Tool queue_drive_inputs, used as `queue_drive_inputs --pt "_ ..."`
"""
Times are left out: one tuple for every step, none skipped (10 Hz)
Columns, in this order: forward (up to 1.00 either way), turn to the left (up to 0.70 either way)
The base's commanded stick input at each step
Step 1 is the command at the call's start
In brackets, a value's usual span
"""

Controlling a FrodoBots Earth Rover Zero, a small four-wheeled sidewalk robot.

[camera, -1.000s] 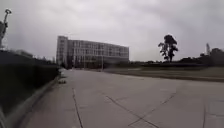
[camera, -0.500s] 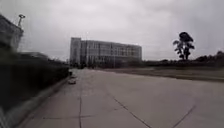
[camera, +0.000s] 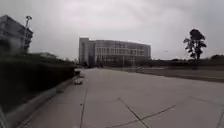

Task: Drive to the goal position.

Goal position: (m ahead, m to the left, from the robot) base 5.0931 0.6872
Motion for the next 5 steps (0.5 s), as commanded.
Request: queue_drive_inputs --pt "0.7 0.1" --pt "0.7 0.25" --pt "0.7 0.33" --pt "0.7 0.26" --pt "0.7 0.13"
